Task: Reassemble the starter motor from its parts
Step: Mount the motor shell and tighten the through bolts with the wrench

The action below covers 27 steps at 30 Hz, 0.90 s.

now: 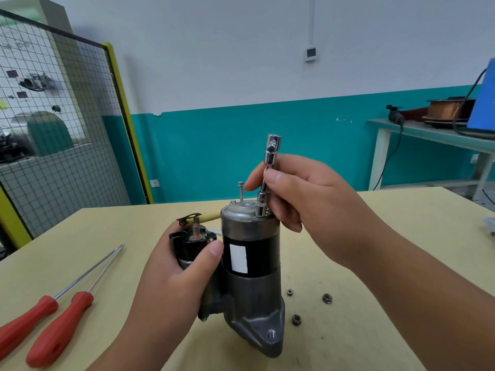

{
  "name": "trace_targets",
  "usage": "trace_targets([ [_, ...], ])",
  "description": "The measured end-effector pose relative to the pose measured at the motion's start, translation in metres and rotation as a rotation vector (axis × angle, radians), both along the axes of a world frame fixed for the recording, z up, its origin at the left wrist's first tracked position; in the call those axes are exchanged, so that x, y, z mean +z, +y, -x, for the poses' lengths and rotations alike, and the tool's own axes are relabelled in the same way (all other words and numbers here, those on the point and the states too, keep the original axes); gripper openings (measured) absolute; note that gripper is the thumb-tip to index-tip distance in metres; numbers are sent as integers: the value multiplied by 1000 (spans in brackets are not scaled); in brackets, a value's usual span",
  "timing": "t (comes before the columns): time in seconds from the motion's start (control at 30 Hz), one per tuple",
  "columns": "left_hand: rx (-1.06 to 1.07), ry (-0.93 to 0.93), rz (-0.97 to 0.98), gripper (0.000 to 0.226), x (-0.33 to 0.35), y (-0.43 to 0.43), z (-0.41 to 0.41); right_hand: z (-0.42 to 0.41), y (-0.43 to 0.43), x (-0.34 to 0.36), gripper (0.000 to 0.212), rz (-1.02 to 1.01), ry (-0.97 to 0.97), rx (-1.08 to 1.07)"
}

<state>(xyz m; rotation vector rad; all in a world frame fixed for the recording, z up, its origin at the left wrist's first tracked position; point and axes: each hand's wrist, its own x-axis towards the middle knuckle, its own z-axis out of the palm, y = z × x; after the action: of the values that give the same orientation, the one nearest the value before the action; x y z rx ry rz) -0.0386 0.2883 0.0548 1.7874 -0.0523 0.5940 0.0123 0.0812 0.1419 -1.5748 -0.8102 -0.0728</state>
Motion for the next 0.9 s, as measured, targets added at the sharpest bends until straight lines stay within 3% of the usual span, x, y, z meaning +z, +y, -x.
trace_targets([
  [0.23, -4, -4, 4, 41, -1, 0, 0, 0, 2, -2, 19, -43, -41, -2],
  [0.57, 9, 6, 19, 42, -2, 0, -1, 2, 1, -1, 31, -41, 18, 5],
  [0.9, 16, 4, 18, 39, -3, 0, -2, -1, 2, -5, 27, 24, -54, -50],
])
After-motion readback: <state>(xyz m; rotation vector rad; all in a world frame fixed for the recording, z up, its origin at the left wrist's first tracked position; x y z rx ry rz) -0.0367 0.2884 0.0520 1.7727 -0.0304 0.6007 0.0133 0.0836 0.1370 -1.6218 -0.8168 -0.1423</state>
